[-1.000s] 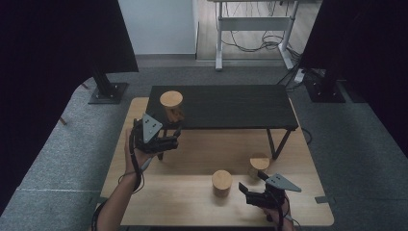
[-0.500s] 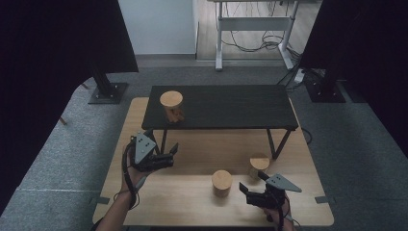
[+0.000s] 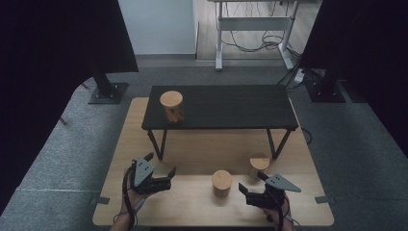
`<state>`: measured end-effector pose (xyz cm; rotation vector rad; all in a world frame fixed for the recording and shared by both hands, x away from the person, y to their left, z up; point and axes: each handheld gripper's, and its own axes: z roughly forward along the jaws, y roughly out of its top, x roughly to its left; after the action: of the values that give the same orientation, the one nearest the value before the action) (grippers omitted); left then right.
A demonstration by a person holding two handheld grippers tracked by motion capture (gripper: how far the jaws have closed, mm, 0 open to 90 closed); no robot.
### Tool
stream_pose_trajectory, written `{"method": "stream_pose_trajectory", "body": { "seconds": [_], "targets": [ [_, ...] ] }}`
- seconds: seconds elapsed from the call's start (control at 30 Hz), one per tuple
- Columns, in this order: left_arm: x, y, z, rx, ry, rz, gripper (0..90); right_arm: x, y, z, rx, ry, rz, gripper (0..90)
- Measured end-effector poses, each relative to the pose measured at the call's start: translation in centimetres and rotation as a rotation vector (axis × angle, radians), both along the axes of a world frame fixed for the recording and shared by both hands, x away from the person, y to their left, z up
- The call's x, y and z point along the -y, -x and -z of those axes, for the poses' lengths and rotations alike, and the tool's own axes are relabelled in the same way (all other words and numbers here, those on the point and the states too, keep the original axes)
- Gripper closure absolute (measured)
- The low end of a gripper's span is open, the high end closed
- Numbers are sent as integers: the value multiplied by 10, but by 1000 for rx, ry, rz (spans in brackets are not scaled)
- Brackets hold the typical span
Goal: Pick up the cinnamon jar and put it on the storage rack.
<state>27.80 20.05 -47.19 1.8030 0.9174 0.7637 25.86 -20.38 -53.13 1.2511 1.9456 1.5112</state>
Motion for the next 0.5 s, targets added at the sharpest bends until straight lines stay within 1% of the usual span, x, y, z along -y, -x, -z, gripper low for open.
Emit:
{"method": "stream_pose_trajectory", "body": {
  "seconds": [0.1,0.2,0.3,0.5],
  "targets": [
    [-2,2,13,-31,15,5,59,0,0,0,-2,3,-1,65],
    [-1,2,23,-56,-7,9,59,0,0,0,1,9,-5,65],
    [-1,3,30,-77,-6,14,60,-1,1,0,1,16,-9,65],
    [0,6,42,-110,-29,20,60,-1,1,1,1,21,-9,65]
  ]
}}
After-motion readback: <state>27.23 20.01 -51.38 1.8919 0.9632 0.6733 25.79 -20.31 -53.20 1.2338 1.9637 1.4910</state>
